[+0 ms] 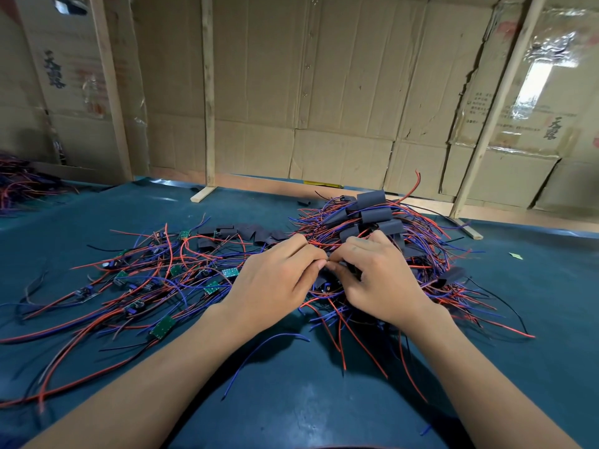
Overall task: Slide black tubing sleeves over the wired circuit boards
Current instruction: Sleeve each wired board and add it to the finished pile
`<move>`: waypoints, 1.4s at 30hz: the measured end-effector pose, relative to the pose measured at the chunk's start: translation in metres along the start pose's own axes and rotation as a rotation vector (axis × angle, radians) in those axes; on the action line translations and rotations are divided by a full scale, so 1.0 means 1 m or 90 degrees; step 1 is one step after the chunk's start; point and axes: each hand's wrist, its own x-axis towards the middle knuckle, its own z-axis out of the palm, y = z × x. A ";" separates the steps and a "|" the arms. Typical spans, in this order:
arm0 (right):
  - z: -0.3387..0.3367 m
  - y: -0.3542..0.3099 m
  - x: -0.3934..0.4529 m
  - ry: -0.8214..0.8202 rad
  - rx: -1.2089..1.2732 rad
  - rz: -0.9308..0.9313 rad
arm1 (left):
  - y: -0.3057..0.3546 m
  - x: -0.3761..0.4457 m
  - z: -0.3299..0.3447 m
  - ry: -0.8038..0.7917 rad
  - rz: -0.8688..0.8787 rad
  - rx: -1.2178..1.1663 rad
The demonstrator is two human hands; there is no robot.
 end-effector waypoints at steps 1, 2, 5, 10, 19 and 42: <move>0.000 0.000 0.000 -0.005 0.009 0.000 | 0.000 0.000 -0.001 -0.001 -0.001 0.003; -0.001 0.001 -0.001 -0.007 0.018 -0.001 | 0.000 0.000 -0.001 -0.001 -0.003 0.003; -0.001 0.003 0.000 -0.009 0.028 -0.003 | -0.002 0.001 -0.003 -0.003 -0.004 0.005; 0.003 0.003 -0.001 0.024 -0.001 0.002 | -0.004 0.000 -0.004 -0.018 -0.008 0.021; 0.007 0.001 0.001 0.062 -0.007 -0.011 | -0.009 0.001 0.000 -0.059 -0.031 -0.116; -0.001 -0.005 0.002 0.041 0.013 0.057 | 0.001 0.003 0.000 -0.009 0.047 -0.172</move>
